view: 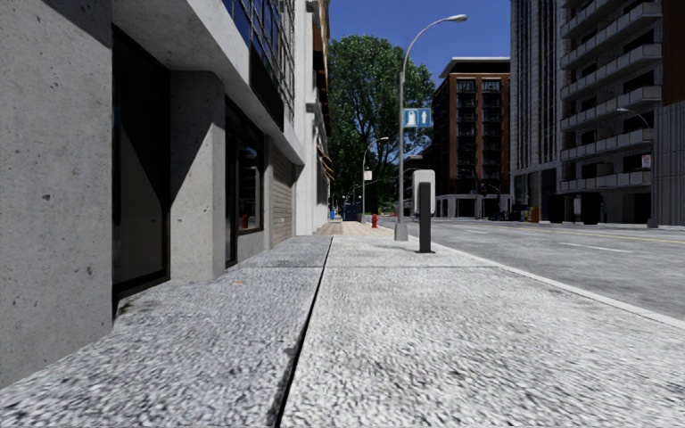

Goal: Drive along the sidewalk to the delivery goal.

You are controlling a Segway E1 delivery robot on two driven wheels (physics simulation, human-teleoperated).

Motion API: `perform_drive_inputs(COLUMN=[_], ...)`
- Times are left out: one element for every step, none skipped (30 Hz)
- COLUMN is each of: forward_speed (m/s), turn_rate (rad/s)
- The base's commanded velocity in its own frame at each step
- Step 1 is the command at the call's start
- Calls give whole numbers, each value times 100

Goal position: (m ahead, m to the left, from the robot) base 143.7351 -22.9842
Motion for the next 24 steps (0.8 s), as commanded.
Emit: perform_drive_inputs(forward_speed=[200, 200, 200, 200, 200, 200, 200, 200, 200, 200, 200, 200, 200, 200, 200, 200, 200, 200, 200, 200, 200, 200, 200, 200], turn_rate=[0, 0, 0, 0, 14, 14, 23, 24, 7, 0, 0, 0, 0, 0, 0, 0, 0, 0, 0, 0, 0, 0, 0, 0])
